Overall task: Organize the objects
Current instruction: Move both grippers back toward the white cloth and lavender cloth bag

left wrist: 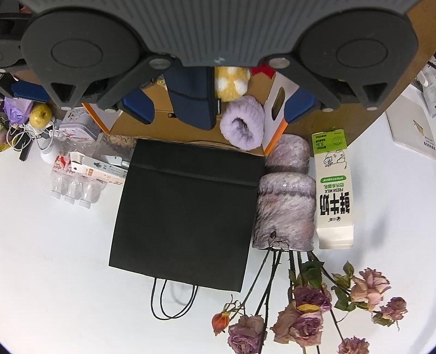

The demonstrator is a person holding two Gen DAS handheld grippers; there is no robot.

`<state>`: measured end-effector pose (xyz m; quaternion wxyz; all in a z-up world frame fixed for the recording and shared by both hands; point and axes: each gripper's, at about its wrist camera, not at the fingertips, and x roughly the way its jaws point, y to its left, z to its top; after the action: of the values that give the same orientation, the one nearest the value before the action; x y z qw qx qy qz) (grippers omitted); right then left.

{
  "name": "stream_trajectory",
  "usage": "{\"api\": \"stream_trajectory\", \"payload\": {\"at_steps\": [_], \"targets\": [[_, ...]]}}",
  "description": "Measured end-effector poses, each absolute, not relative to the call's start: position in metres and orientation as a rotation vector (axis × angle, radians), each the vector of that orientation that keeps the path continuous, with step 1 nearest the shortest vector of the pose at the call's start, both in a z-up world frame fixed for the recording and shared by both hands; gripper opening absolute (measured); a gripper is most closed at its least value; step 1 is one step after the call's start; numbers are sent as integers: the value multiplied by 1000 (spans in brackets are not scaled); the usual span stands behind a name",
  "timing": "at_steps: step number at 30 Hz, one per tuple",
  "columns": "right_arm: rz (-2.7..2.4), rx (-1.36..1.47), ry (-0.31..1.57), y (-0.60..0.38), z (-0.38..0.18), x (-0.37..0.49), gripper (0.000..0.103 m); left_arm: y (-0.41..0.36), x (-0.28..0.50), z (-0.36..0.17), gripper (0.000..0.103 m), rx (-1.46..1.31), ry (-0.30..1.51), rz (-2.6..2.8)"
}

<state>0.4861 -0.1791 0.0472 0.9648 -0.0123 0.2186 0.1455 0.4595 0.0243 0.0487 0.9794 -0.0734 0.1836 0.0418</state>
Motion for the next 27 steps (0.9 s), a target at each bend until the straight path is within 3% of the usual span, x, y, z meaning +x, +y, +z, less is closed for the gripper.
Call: {"api": "stream_trajectory", "payload": {"at_steps": [27], "targets": [[311,-29,460,-211,43,352,103,15,325,40,103,-146,420,52]]}}
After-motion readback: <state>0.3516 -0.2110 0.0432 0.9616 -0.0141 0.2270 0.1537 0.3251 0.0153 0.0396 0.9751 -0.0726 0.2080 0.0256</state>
